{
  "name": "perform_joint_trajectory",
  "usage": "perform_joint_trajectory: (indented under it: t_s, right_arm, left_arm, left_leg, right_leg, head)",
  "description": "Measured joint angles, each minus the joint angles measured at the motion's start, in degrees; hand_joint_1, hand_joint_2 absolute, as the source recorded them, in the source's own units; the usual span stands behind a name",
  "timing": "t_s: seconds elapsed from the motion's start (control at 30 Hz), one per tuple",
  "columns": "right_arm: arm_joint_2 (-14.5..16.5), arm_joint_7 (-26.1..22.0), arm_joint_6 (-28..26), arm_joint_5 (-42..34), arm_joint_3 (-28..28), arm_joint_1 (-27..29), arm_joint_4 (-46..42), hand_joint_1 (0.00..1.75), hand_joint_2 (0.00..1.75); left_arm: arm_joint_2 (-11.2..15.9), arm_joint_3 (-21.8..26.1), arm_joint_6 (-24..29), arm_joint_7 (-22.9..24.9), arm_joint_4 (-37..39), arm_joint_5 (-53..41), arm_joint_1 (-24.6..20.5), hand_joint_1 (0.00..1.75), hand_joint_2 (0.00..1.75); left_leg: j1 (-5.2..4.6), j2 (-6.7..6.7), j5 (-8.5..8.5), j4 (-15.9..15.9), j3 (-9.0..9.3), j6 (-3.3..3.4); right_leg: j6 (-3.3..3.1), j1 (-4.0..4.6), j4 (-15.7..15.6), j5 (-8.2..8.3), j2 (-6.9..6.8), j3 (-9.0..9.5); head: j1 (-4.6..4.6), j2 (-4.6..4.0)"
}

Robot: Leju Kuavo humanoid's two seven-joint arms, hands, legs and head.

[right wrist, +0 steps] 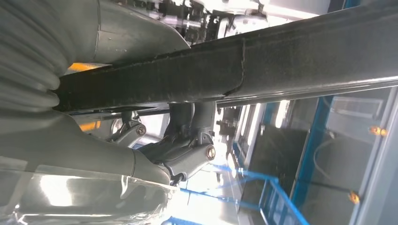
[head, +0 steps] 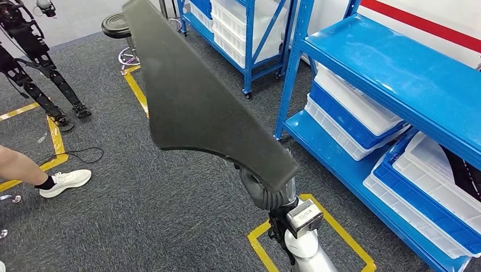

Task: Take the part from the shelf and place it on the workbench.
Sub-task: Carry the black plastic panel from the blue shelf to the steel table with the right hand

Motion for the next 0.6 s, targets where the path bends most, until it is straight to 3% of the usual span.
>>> perform_joint_trajectory:
  t_s: [0.03,0.1,0.17,0.23,0.27,0.33,0.37,0.43,0.5,0.53,0.6]
  right_arm:
    - [0.1,0.0,0.0,0.0,0.0,0.0,0.0,1.71,1.75]
    - [0.1,0.0,0.0,0.1,-0.1,0.2,-0.2,1.71,1.75]
    - [0.0,0.0,0.0,0.4,-0.3,0.6,-0.4,1.71,1.75]
    - [-0.2,0.0,0.0,0.6,-0.4,1.1,-0.4,1.71,1.75]
    - [-0.2,0.0,0.0,0.6,-0.4,1.3,-0.4,1.71,1.75]
    - [-0.2,0.0,0.0,0.7,-0.4,1.4,-0.5,1.71,1.75]
    - [-0.2,0.1,0.1,0.7,-0.4,1.4,-0.5,1.71,1.75]
    - [-0.1,0.1,0.2,0.9,-0.4,1.4,-0.6,1.71,1.75]
    - [0.0,0.2,0.2,1.0,-0.4,1.5,-0.7,1.71,1.75]
    - [0.1,0.2,0.3,1.0,-0.4,1.5,-0.7,1.71,1.75]
    - [0.4,0.2,0.3,1.0,-0.5,1.4,-0.7,1.71,1.75]
  left_arm:
    - [0.0,0.0,-0.2,-0.1,0.0,0.0,0.0,0.00,1.75]
    - [0.0,0.0,-0.4,-0.3,0.0,0.0,0.0,0.00,1.75]
    - [0.0,0.0,-0.4,-0.3,0.0,0.0,-0.1,0.00,1.75]
    - [0.0,0.0,-0.4,-0.2,0.0,-0.1,-0.1,0.00,1.75]
    - [0.0,0.0,-0.4,-0.1,0.0,-0.1,0.0,0.00,1.75]
    - [0.0,0.0,-0.4,0.1,0.0,-0.2,0.0,0.00,1.75]
    - [0.0,0.0,-0.3,0.1,0.0,-0.3,0.0,0.00,1.75]
    - [0.0,0.1,-0.1,0.3,0.0,-0.5,0.0,0.00,1.75]
    - [0.0,0.3,0.1,0.4,0.0,-0.6,0.2,0.00,1.75]
    - [0.0,0.4,0.2,0.5,0.0,-0.6,0.3,0.00,1.75]
    - [0.0,0.7,0.4,0.6,0.0,-0.6,0.3,0.00,1.75]
  left_leg:
    - [0.05,-0.51,0.21,-0.3,0.15,0.33]
    - [0.33,-1.56,0.75,-1.0,0.51,1.05]
    - [0.42,-2.81,0.95,-1.1,0.47,1.38]
    - [0.41,-4.24,0.96,-1.1,0.40,1.38]
    - [0.41,-4.97,0.96,-1.0,0.41,1.36]
    - [0.47,-6.39,0.85,-0.7,0.39,1.13]
    - [0.41,-7.06,0.72,-0.4,0.24,0.84]
    - [0.33,-7.95,0.60,0.0,-0.21,0.11]
    - [0.51,-8.49,0.77,0.0,-0.56,-0.57]
    - [0.62,-8.15,0.64,0.2,-0.73,-0.85]
    - [0.69,-5.89,-1.17,3.1,-2.08,-1.30]
  right_leg:
    - [0.28,-0.06,0.3,-0.29,0.32,-0.05]
    - [0.40,-0.23,3.8,-2.25,2.67,-1.49]
    - [0.10,-0.59,11.3,-5.46,4.95,-5.07]
    - [0.45,-0.85,16.4,-6.86,5.40,-7.74]
    - [1.01,-1.01,15.7,-6.13,5.47,-7.55]
    - [2.33,-1.56,8.5,-2.83,6.33,-4.35]
    - [2.62,-1.76,4.8,-1.42,7.12,-2.71]
    - [2.21,-1.85,1.2,-0.20,8.07,-1.12]
    - [1.25,-1.65,1.2,0.06,7.46,-1.08]
    - [0.86,-1.68,1.1,0.21,7.10,-1.05]
    - [-0.10,-1.80,0.9,0.34,6.16,-0.93]
  head:
    - [0.04,-0.01]
    - [0.15,-0.01]
    - [0.30,-0.01]
    - [0.39,-0.01]
    - [0.41,-0.01]
    - [0.44,-0.01]
    - [0.49,-0.01]
    - [0.51,-0.01]
    - [0.48,-0.01]
    - [0.46,-0.01]
    - [0.15,-0.01]
